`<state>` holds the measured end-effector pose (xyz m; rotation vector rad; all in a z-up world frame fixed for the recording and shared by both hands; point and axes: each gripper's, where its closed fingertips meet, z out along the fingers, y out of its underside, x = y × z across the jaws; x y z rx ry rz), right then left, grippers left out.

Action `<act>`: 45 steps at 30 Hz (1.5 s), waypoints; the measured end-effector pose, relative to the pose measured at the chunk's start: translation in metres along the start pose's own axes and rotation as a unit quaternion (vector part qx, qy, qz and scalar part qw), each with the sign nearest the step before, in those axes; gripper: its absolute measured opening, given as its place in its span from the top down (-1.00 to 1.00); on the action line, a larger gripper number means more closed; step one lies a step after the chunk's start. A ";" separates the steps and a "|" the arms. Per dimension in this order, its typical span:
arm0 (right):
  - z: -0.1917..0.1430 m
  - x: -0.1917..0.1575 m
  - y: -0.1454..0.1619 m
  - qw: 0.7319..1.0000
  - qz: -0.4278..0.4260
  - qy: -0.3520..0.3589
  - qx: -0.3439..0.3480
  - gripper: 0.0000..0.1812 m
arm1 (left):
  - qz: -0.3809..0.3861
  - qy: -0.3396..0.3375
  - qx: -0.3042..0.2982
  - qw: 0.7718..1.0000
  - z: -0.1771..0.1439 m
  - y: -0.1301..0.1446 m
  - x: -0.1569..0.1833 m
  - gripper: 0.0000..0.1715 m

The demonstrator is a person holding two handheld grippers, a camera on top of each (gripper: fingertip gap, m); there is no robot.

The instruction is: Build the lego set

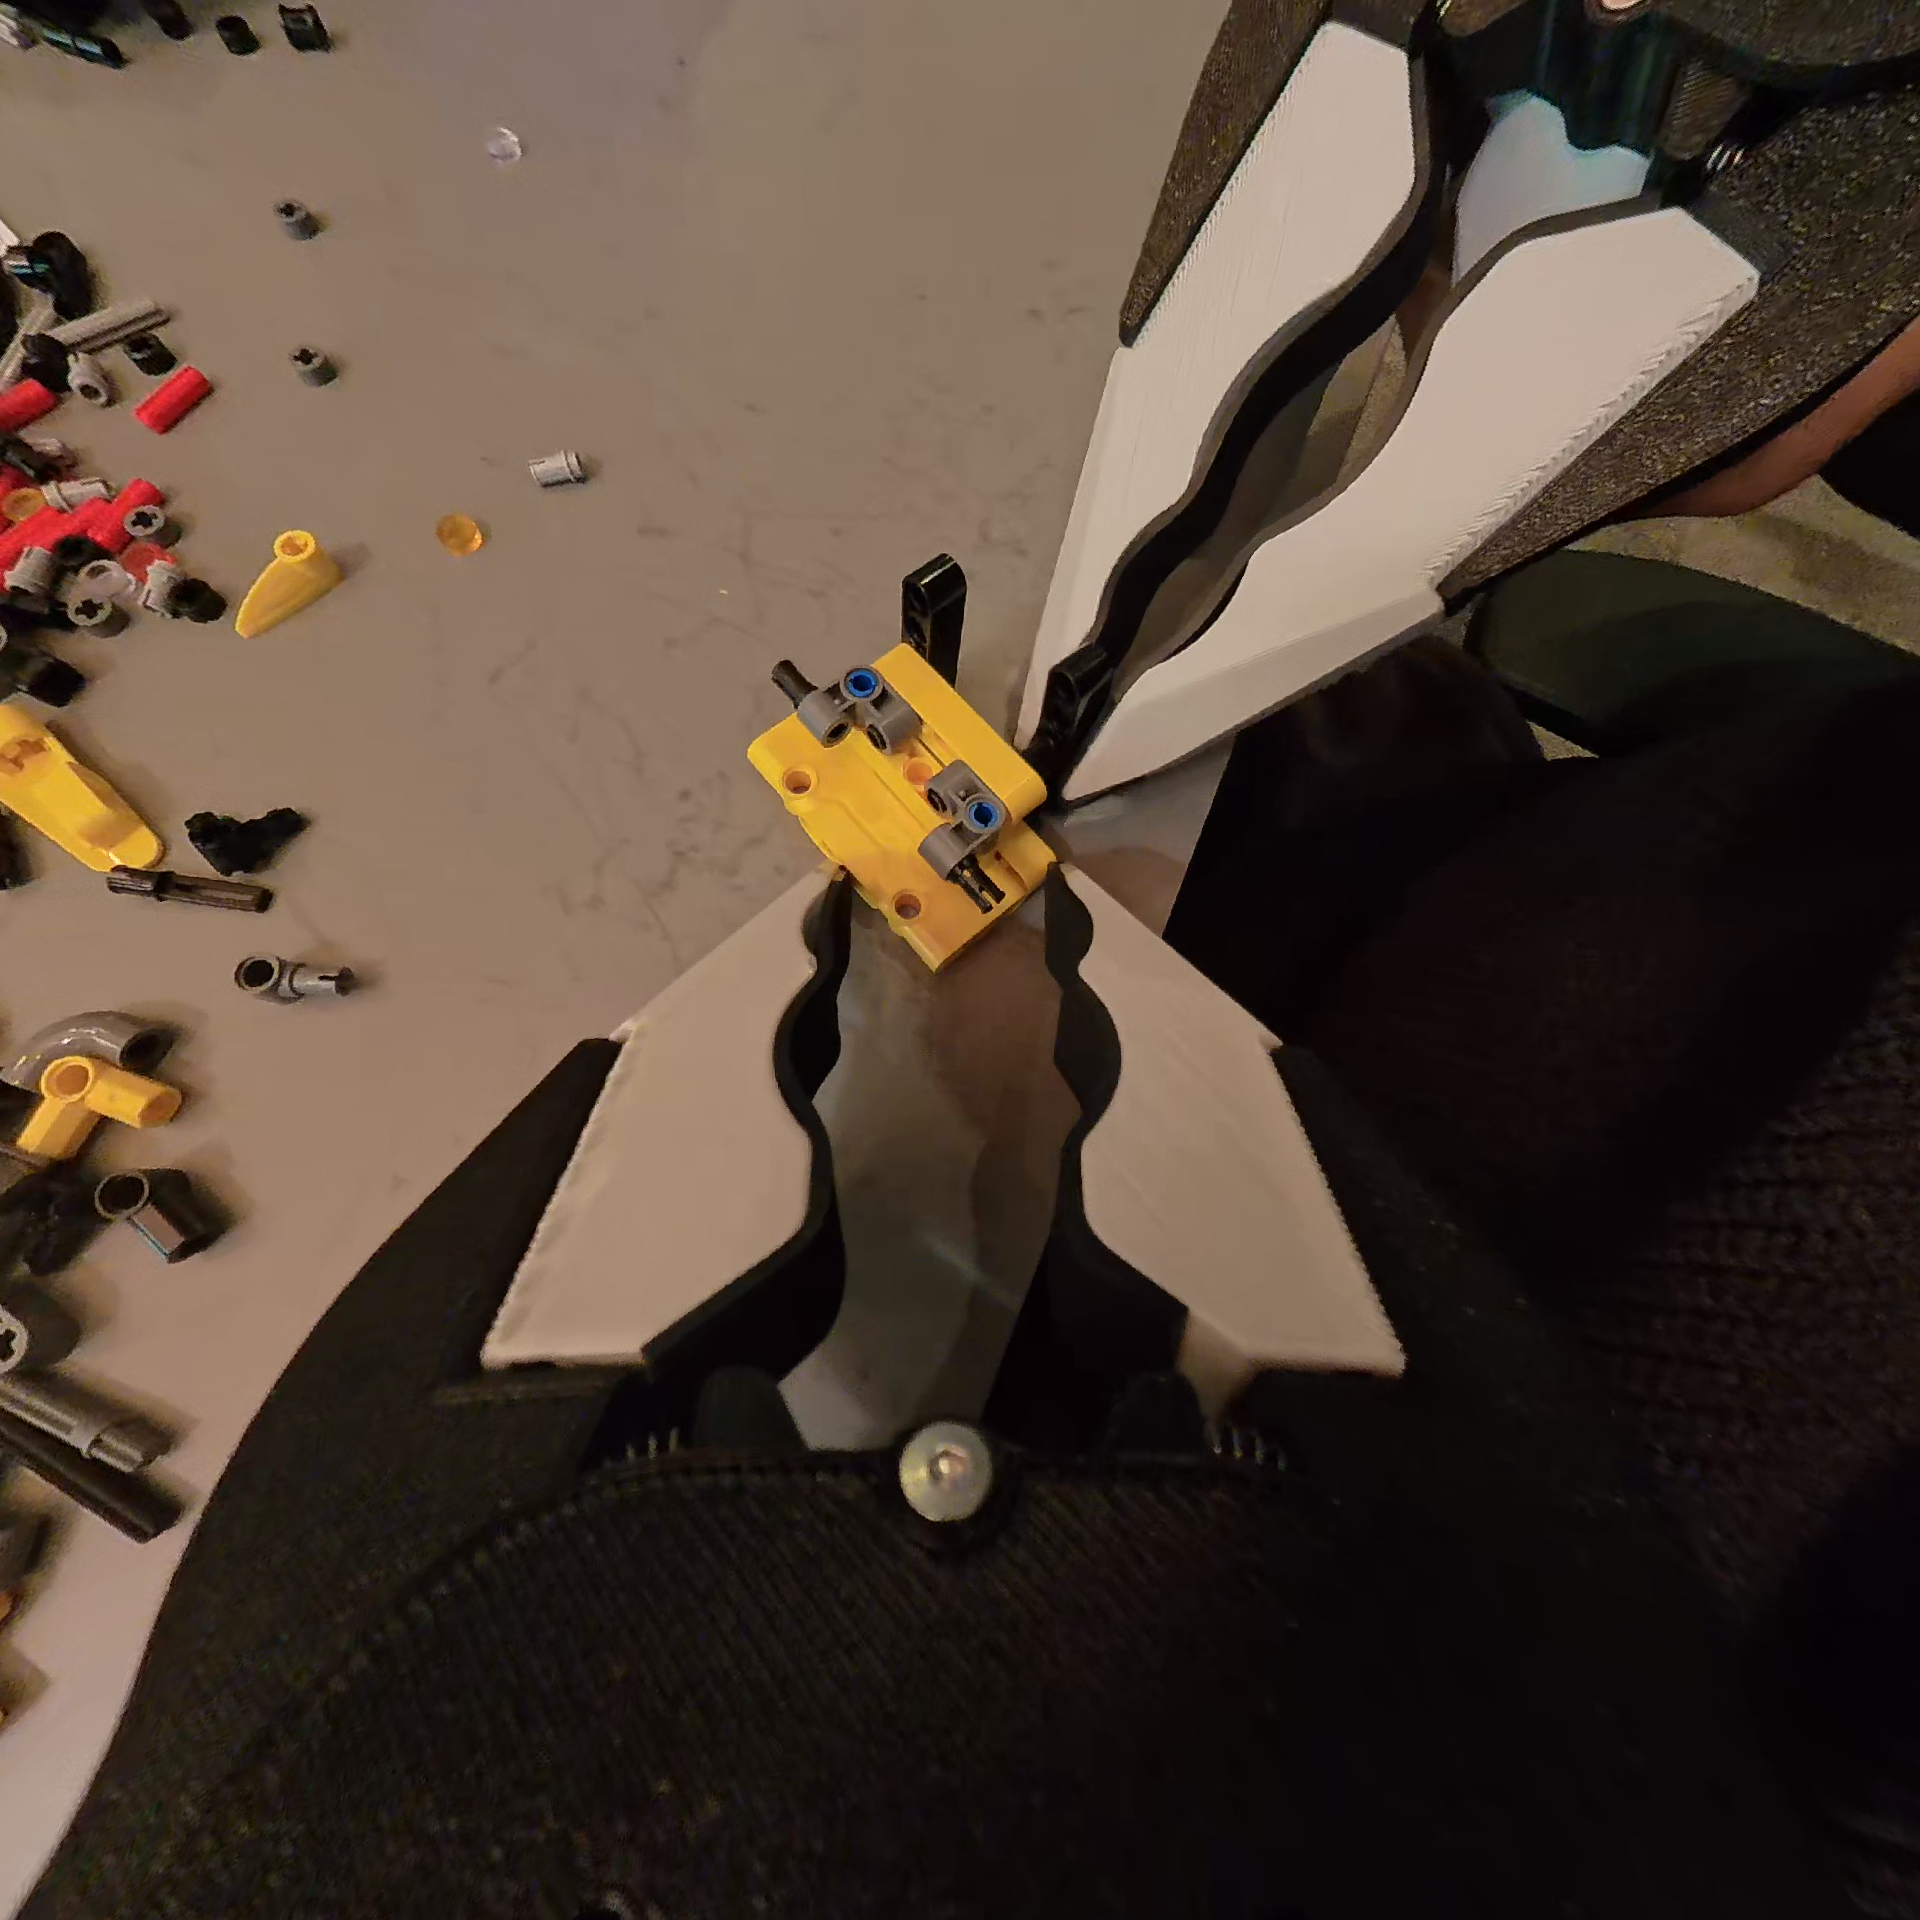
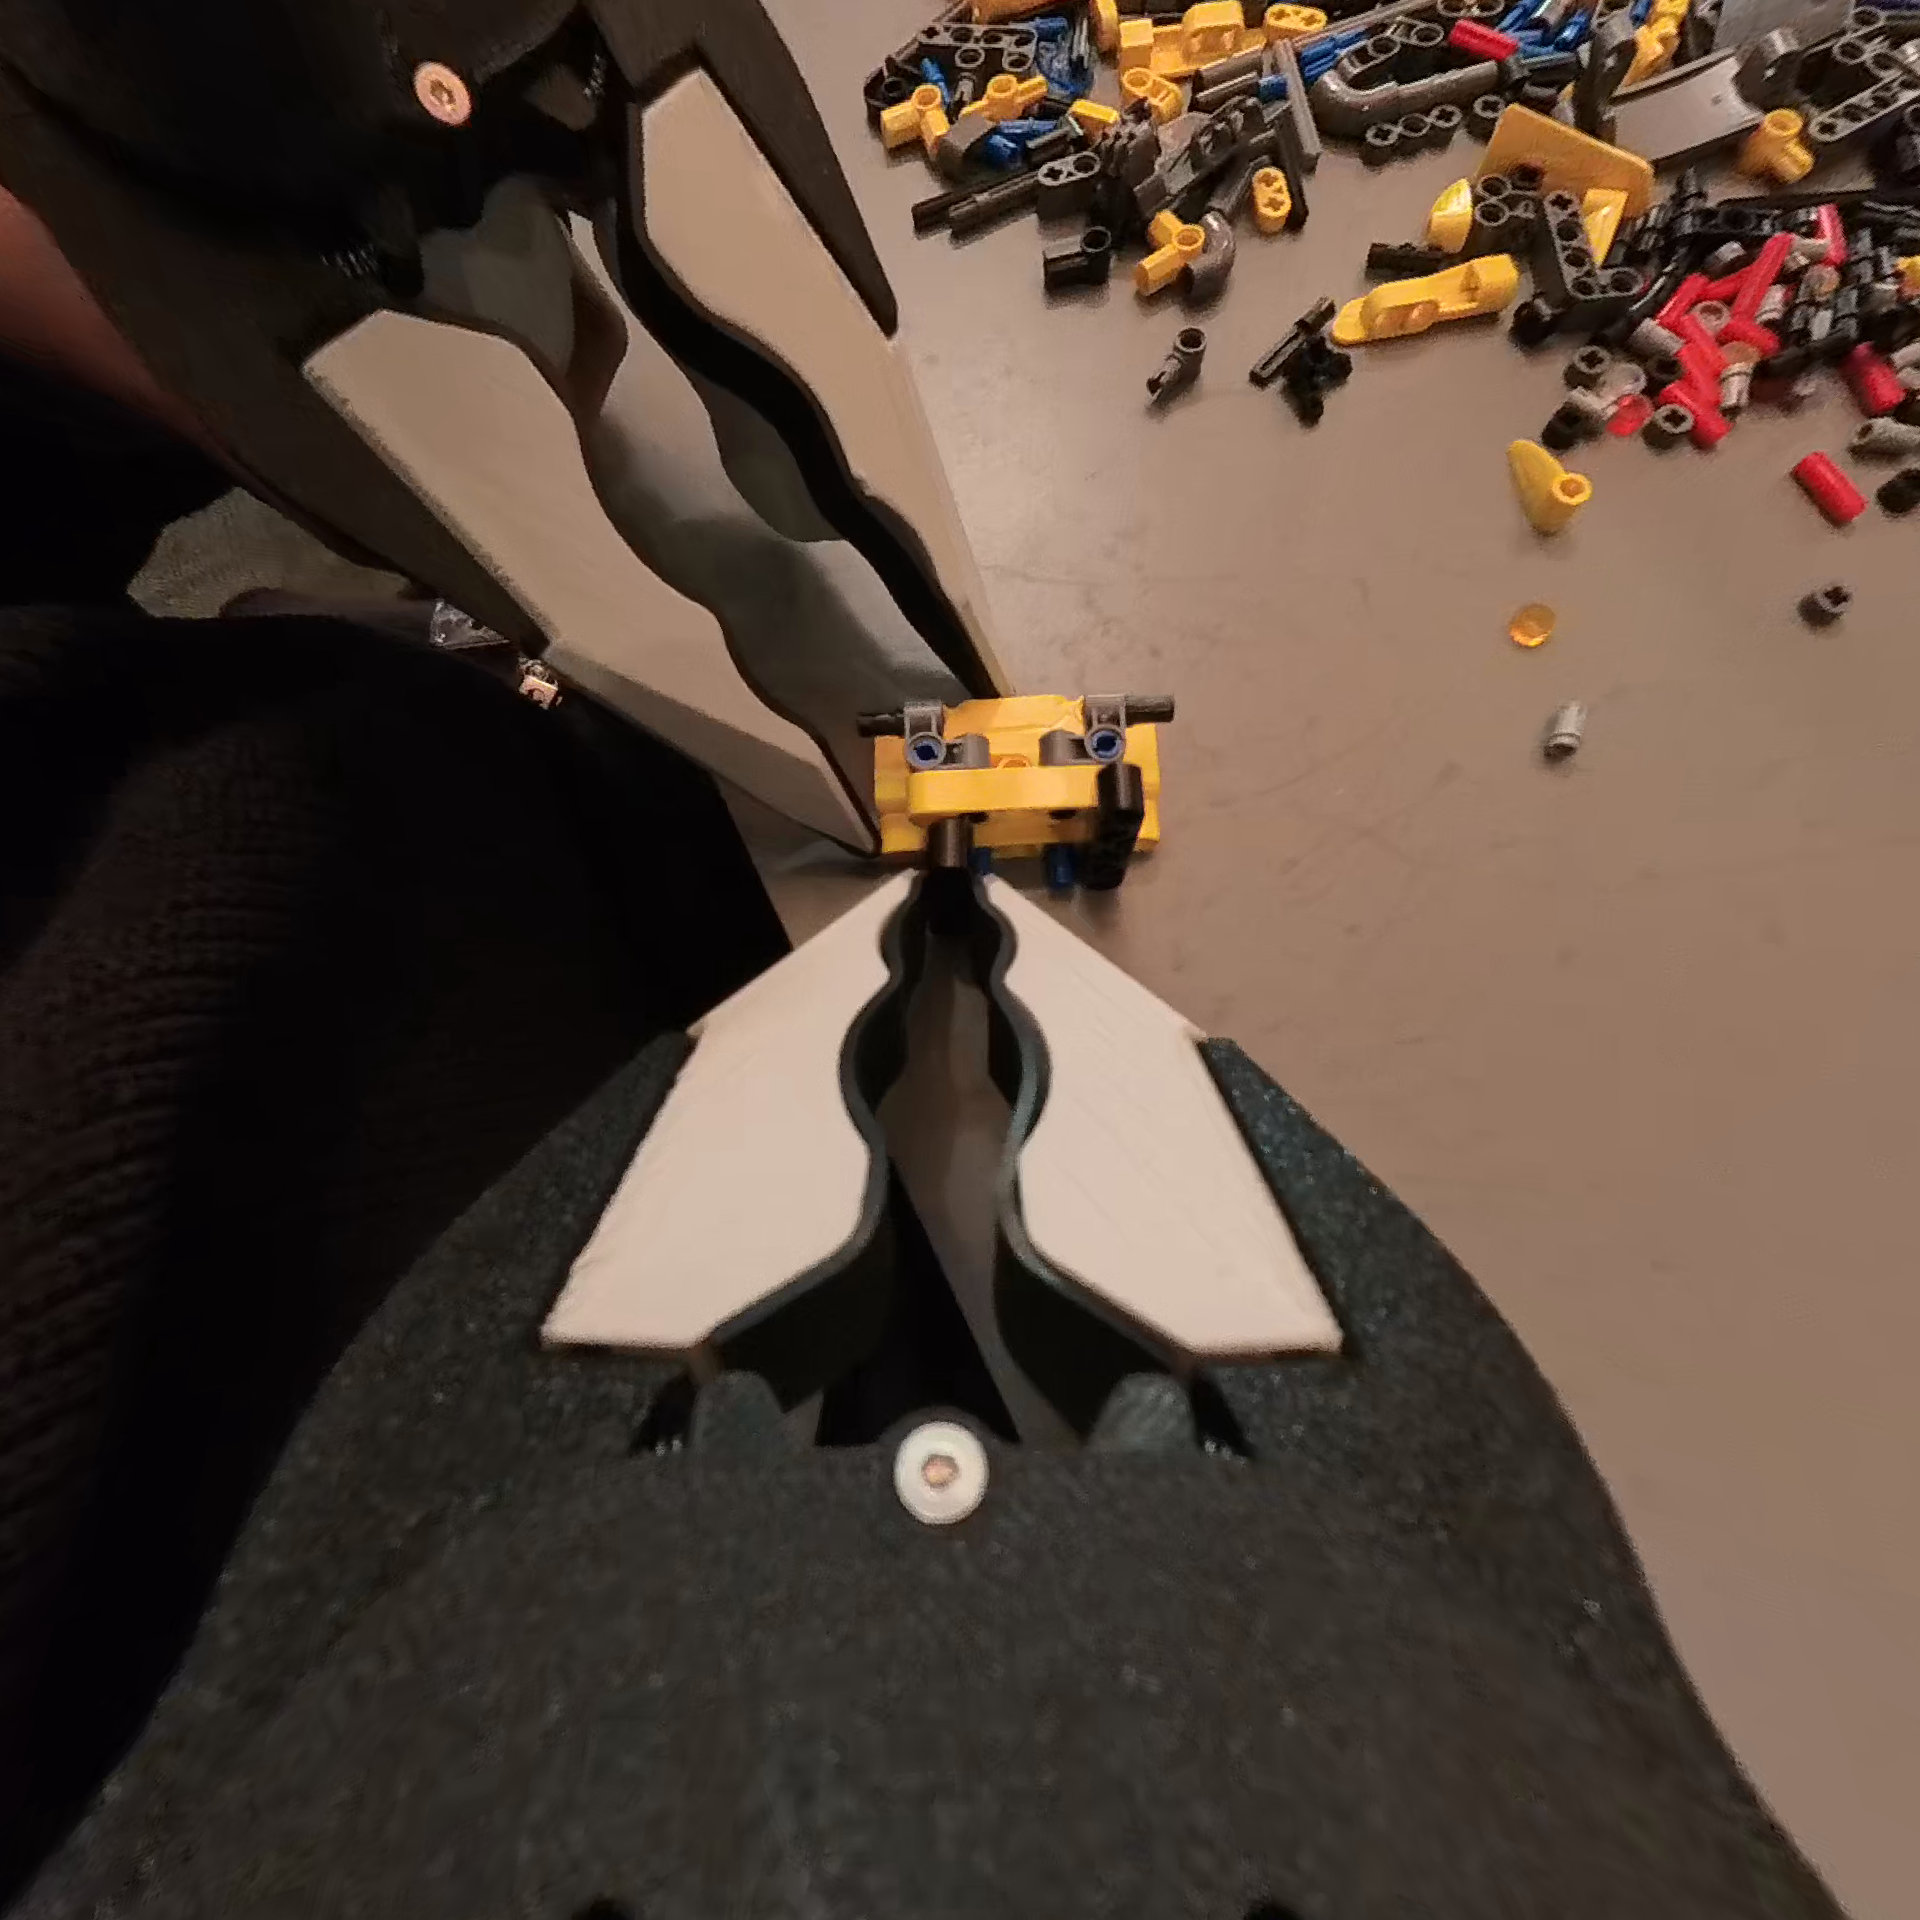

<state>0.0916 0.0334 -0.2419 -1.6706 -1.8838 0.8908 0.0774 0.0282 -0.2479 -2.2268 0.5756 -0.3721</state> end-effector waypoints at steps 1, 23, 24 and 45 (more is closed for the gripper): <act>0.000 0.000 0.000 1.000 -0.004 -0.001 -0.002 0.93 | 0.000 0.000 0.000 1.000 0.000 0.000 0.000 0.58; 0.001 -0.002 -0.001 0.999 -0.012 -0.045 0.005 0.93 | -0.008 0.002 0.004 1.000 0.000 0.001 0.000 0.57; 0.001 -0.002 -0.001 0.999 -0.015 -0.043 0.004 0.93 | -0.006 0.000 0.003 1.000 0.000 0.001 0.000 0.57; 0.002 -0.002 -0.002 0.992 -0.129 -0.016 0.002 0.94 | 0.016 -0.022 -0.016 0.999 0.001 0.001 0.000 0.57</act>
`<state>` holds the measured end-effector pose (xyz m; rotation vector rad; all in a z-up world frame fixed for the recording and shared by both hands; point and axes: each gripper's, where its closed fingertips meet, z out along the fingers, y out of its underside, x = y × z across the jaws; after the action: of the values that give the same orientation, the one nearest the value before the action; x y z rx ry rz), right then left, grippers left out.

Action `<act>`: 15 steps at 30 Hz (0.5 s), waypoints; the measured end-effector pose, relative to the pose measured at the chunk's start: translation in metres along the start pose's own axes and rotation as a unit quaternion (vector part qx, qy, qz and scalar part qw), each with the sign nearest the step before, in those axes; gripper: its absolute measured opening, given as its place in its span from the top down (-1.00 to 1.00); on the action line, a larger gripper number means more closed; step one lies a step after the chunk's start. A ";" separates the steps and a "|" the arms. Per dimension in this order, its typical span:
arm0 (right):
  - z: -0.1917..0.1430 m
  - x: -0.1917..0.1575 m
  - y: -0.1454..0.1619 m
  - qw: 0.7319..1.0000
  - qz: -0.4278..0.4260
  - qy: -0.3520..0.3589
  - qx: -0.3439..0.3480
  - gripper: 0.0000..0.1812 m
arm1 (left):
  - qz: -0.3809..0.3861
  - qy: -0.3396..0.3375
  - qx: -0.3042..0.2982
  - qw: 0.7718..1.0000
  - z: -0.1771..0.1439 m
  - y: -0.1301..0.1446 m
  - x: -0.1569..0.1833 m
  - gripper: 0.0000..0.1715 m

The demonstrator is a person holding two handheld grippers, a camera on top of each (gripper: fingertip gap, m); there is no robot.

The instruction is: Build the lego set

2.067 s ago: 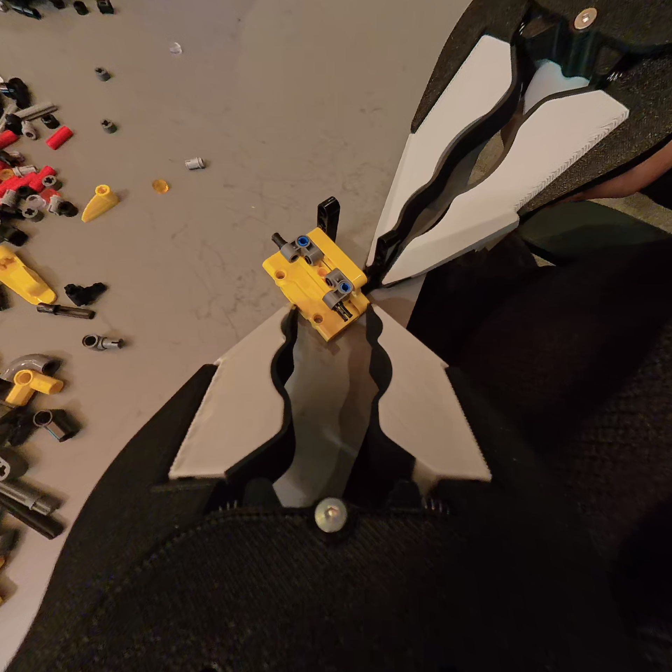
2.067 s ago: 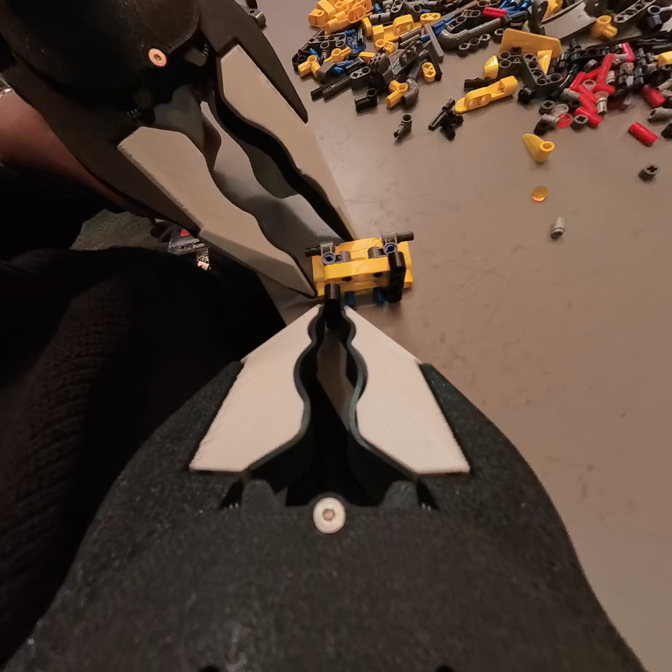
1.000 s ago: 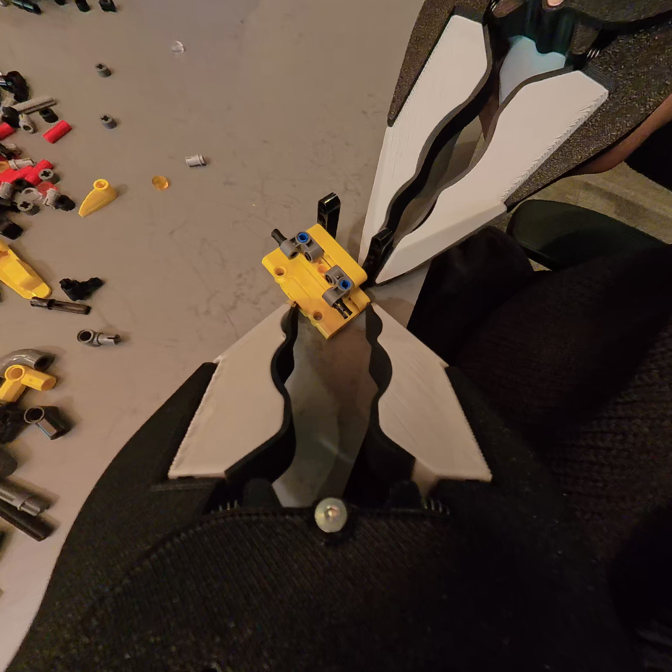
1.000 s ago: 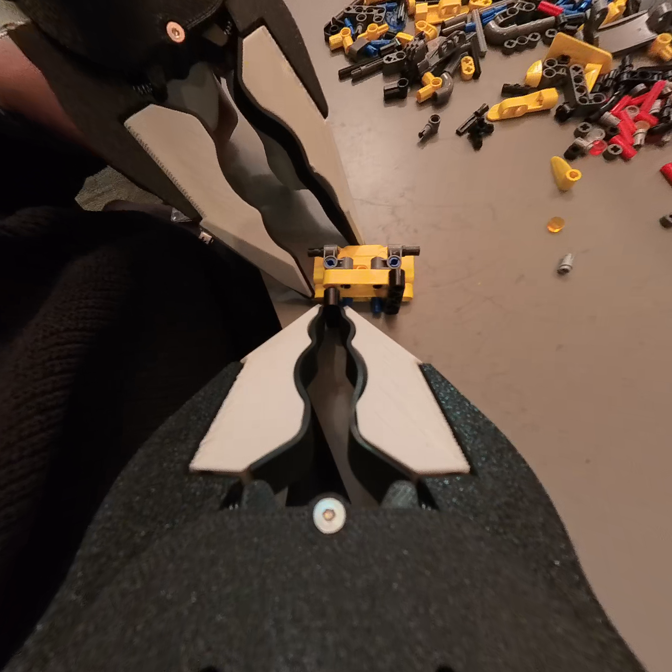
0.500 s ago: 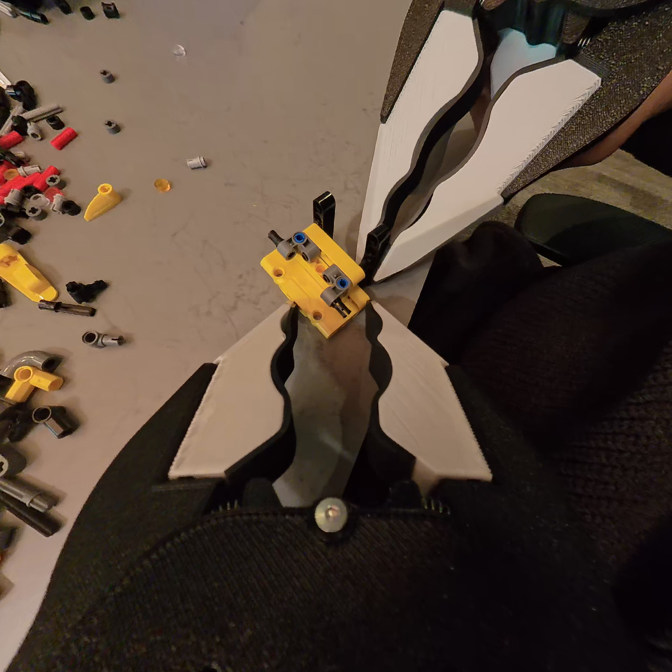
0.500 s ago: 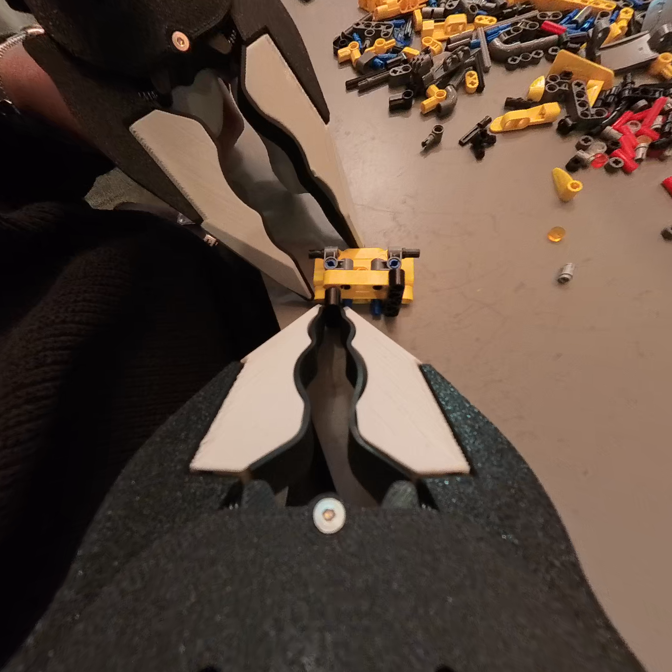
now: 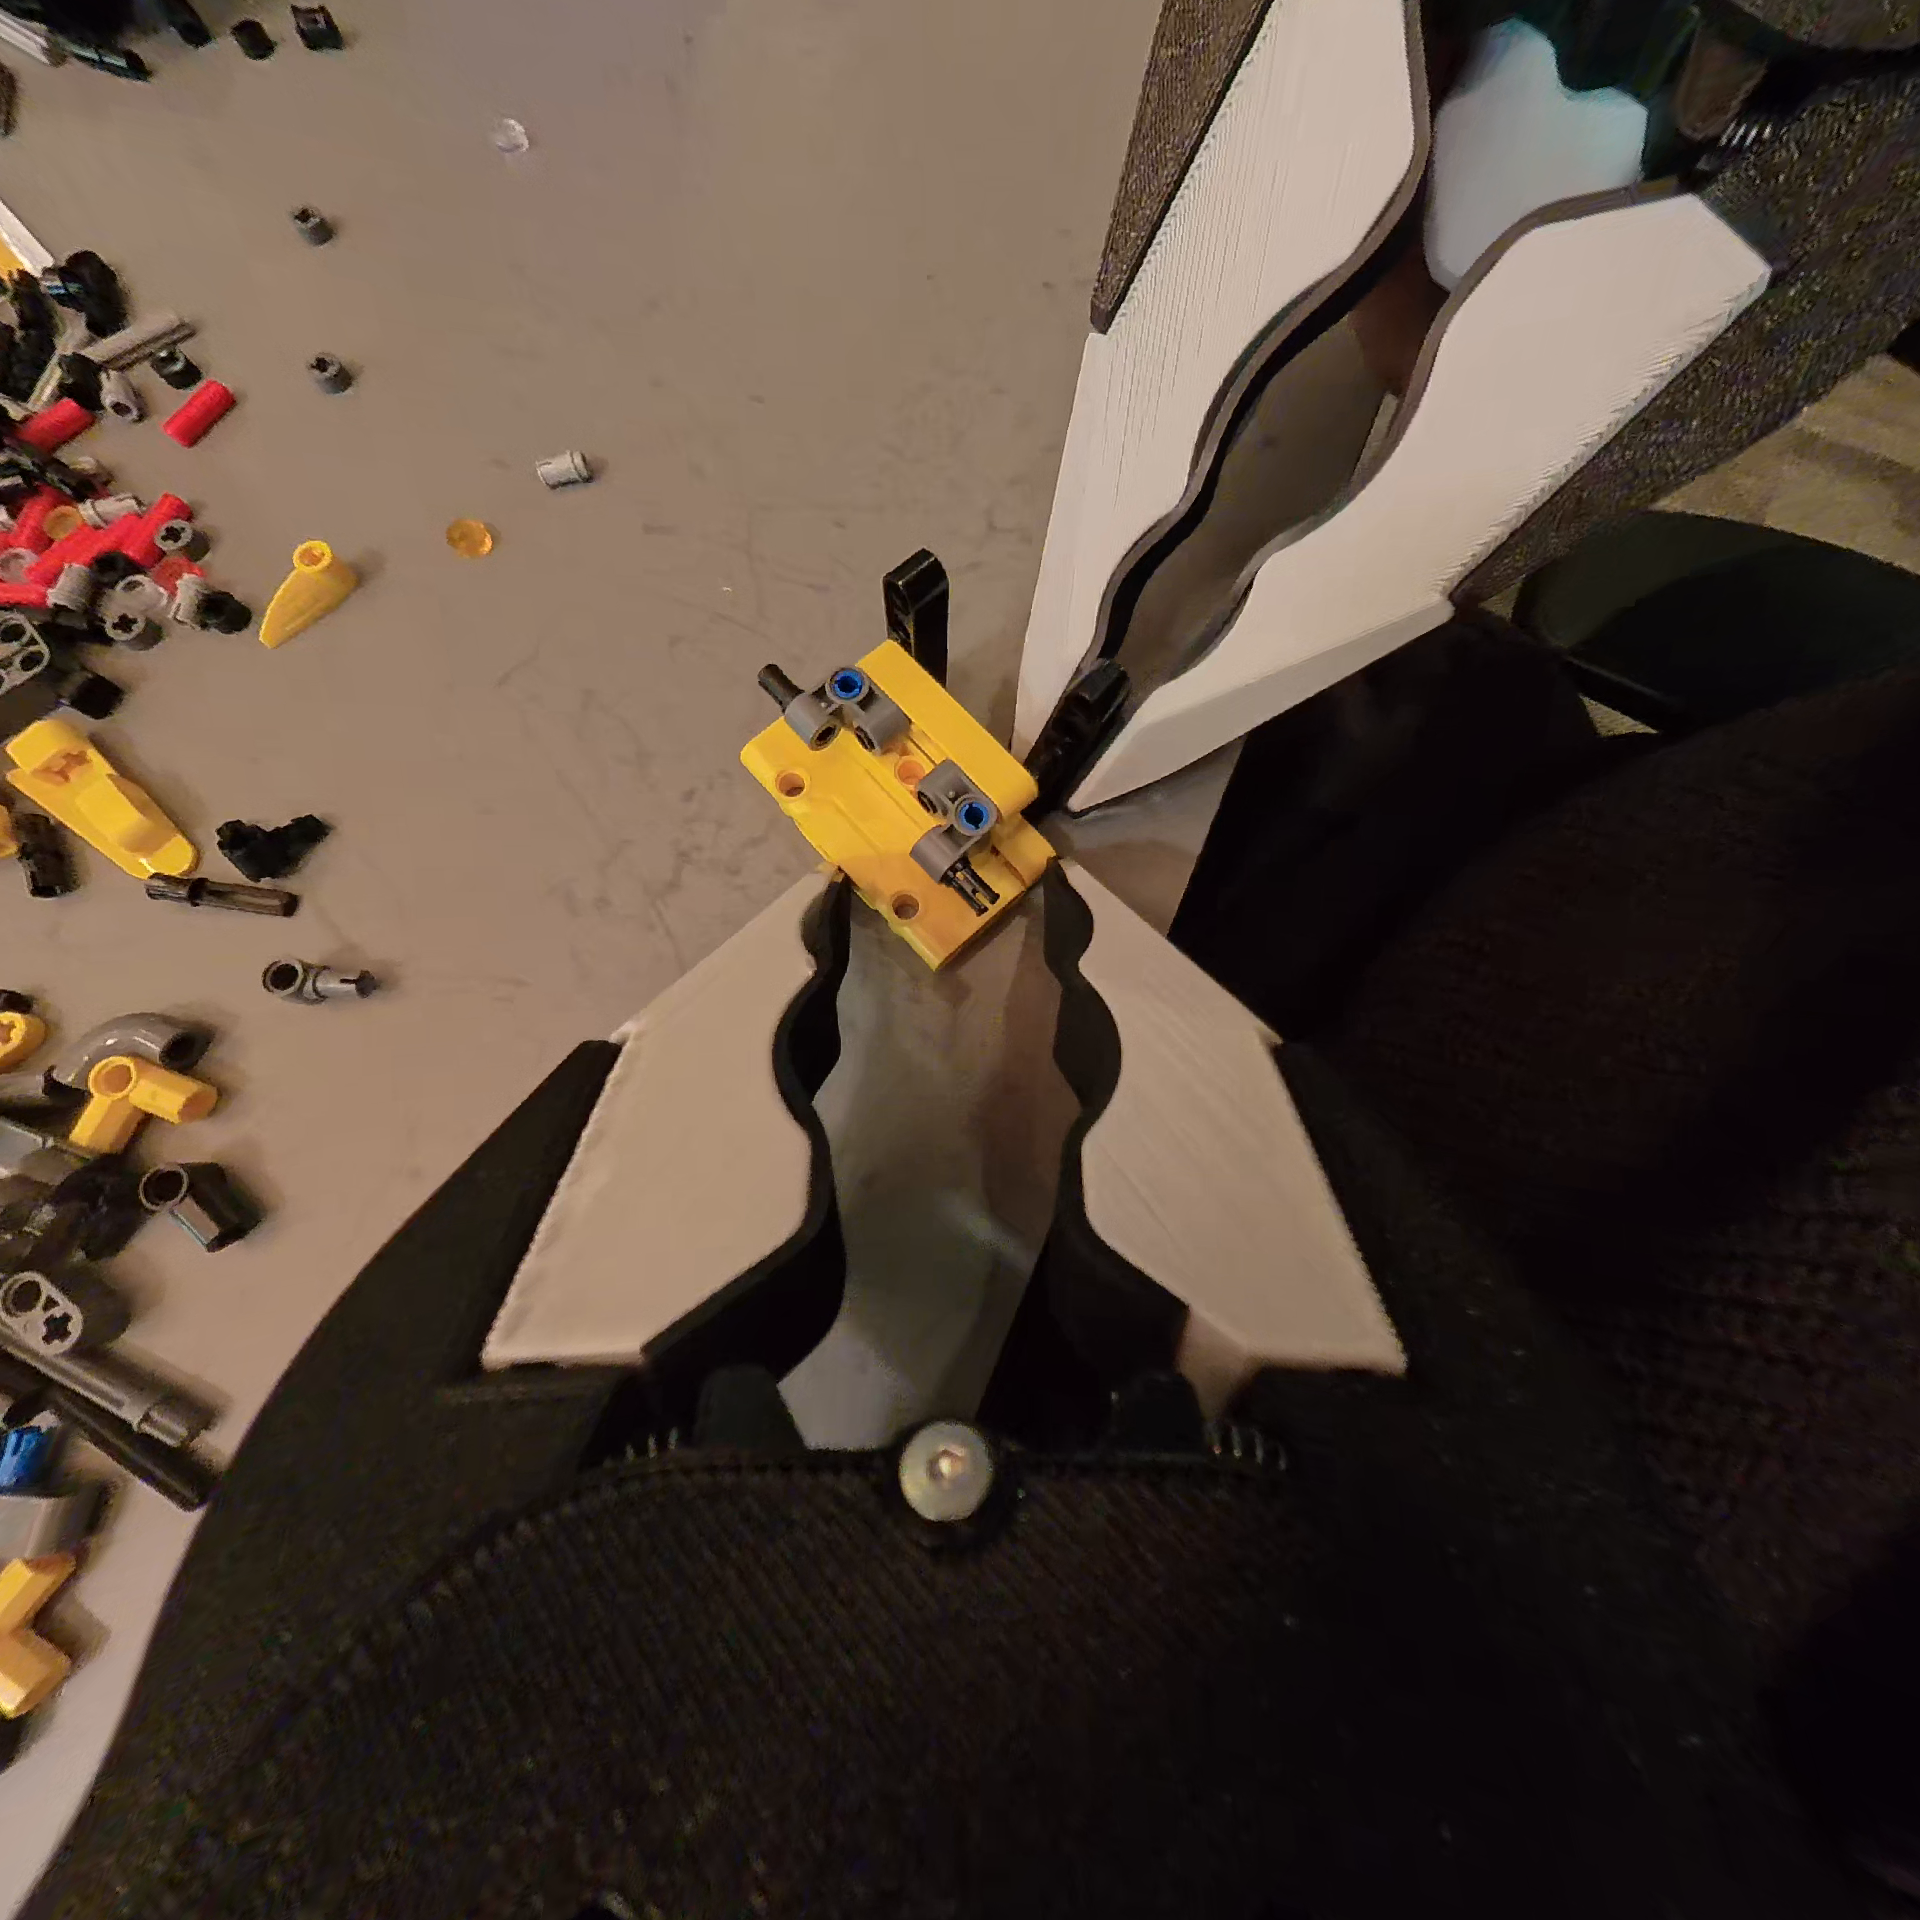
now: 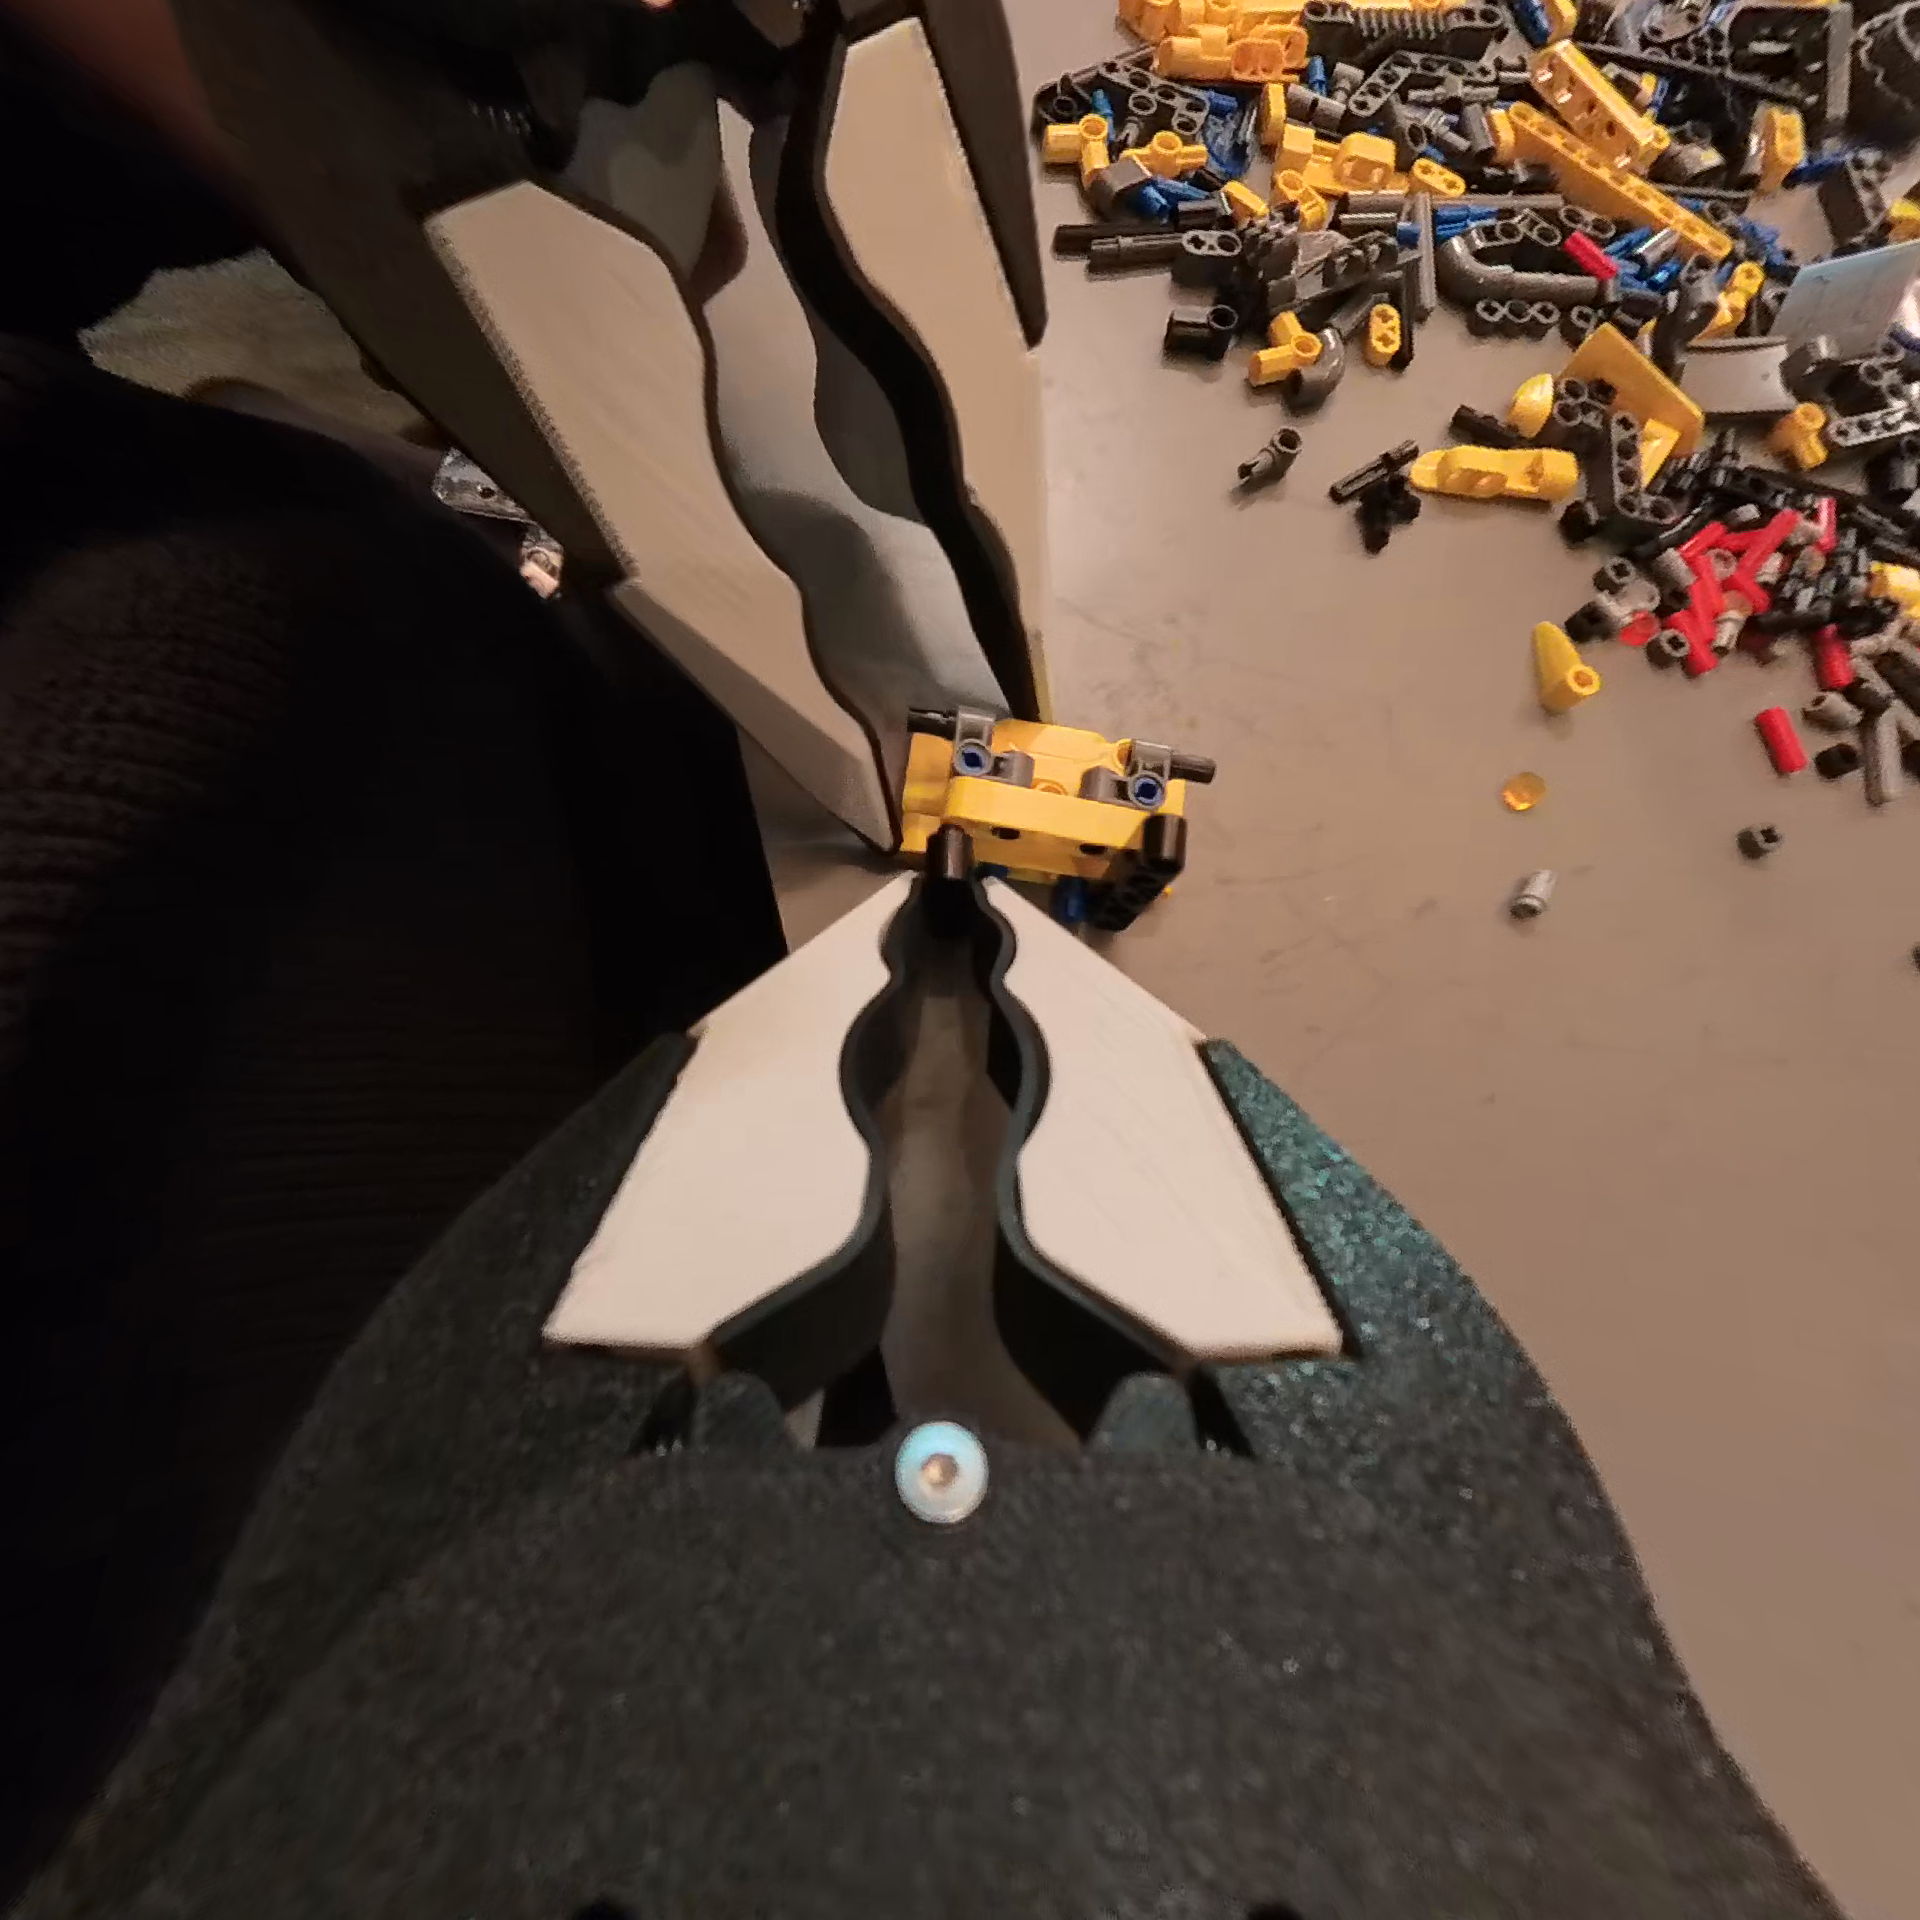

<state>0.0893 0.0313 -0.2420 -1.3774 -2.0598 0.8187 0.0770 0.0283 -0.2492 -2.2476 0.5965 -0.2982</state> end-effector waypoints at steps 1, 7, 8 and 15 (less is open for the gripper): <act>0.000 0.000 0.000 1.000 -0.005 0.002 -0.002 0.94 | 0.002 -0.002 -0.002 1.000 0.000 0.000 0.000 0.57; 0.001 0.001 0.000 0.996 0.087 -0.021 0.009 0.94 | 0.007 -0.009 -0.003 1.000 0.000 0.000 -0.001 0.58; 0.001 0.001 0.000 0.994 0.108 -0.026 0.013 0.93 | 0.007 -0.008 -0.003 1.000 0.000 0.000 -0.001 0.57; -0.001 0.001 0.001 0.995 0.100 -0.013 0.005 0.89 | -0.006 0.005 0.003 1.000 0.000 0.000 -0.001 0.59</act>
<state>0.0898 0.0324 -0.2420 -1.5941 -1.9555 0.9321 0.0760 0.0286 -0.2493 -2.2454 0.5870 -0.3178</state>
